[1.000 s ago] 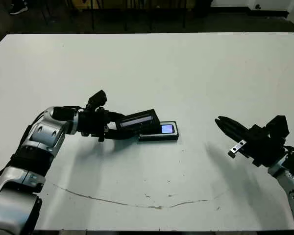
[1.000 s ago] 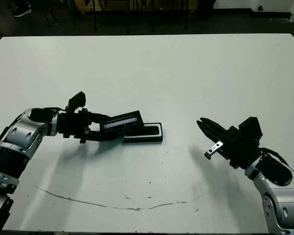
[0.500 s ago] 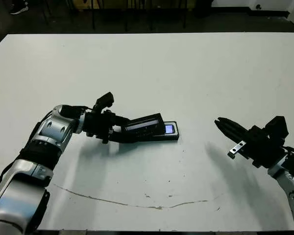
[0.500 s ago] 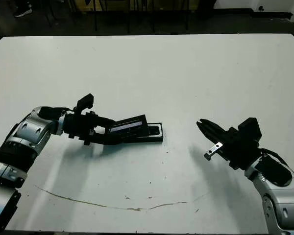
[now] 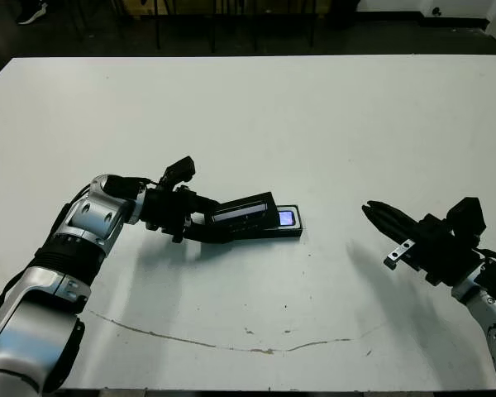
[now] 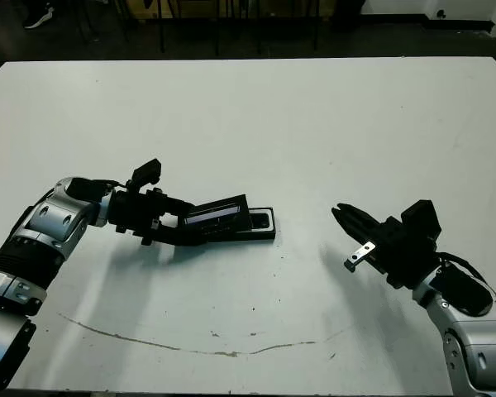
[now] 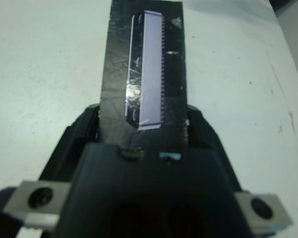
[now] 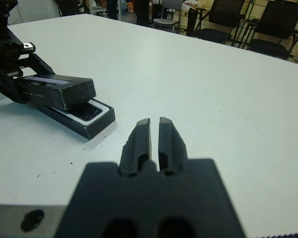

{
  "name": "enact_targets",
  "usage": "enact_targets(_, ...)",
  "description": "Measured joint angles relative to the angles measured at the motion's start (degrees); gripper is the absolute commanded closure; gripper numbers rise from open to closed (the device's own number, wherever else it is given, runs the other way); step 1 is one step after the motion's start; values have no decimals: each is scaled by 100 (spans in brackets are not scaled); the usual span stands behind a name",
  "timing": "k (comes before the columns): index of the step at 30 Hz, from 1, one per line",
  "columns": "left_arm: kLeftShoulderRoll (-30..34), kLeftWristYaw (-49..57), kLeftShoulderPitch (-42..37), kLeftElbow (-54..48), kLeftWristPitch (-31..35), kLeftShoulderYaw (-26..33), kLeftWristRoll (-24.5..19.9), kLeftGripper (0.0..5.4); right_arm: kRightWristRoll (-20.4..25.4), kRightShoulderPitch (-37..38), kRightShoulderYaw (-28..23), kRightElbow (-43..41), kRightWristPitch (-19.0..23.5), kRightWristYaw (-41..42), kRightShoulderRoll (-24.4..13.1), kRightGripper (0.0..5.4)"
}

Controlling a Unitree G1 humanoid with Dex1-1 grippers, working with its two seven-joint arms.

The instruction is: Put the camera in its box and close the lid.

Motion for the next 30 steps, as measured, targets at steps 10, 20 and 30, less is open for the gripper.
enact_targets(10,-408,94,-478,591,-158,-285,319,264,8,11,-12,-50,49,9,-9,540)
enact_targets(20,-749,151,-875,1085,-526,-518,685,264,67,31,-22,-136,162,-21,-16,540)
enact_targets(30,-825,151,-1057,1162,-541,-654,932,264,39,32,-21,-105,104,0,-18,540)
